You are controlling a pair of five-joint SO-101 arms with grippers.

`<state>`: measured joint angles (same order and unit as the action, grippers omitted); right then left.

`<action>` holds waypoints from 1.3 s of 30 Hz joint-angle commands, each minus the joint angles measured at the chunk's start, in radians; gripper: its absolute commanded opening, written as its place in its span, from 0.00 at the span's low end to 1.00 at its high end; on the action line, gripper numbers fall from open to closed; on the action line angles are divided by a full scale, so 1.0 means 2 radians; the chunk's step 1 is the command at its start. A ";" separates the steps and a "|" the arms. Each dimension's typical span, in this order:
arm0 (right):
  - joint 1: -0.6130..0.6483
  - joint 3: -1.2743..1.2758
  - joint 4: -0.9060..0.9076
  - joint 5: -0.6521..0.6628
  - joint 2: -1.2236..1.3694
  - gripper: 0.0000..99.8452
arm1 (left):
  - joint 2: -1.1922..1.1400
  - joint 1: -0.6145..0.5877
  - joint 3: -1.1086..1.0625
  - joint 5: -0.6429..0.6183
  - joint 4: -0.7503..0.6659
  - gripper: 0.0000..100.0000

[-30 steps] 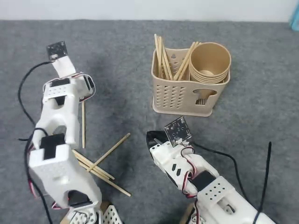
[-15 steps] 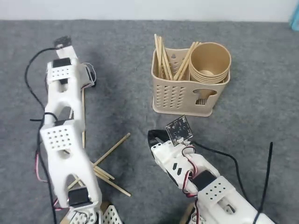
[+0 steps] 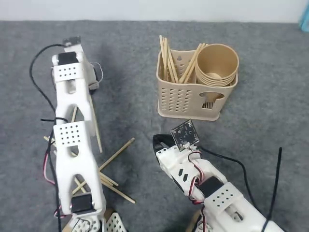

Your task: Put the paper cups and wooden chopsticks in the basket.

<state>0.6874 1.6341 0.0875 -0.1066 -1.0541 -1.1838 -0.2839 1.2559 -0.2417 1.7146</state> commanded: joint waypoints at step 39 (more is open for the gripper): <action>-0.007 -0.007 -0.010 0.010 -0.009 0.01 | 1.064 0.036 -0.937 0.087 -0.433 0.01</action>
<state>0.6874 1.6341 0.0875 -0.1066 -1.0541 0.7833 -0.2440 -0.5485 -0.0713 0.9674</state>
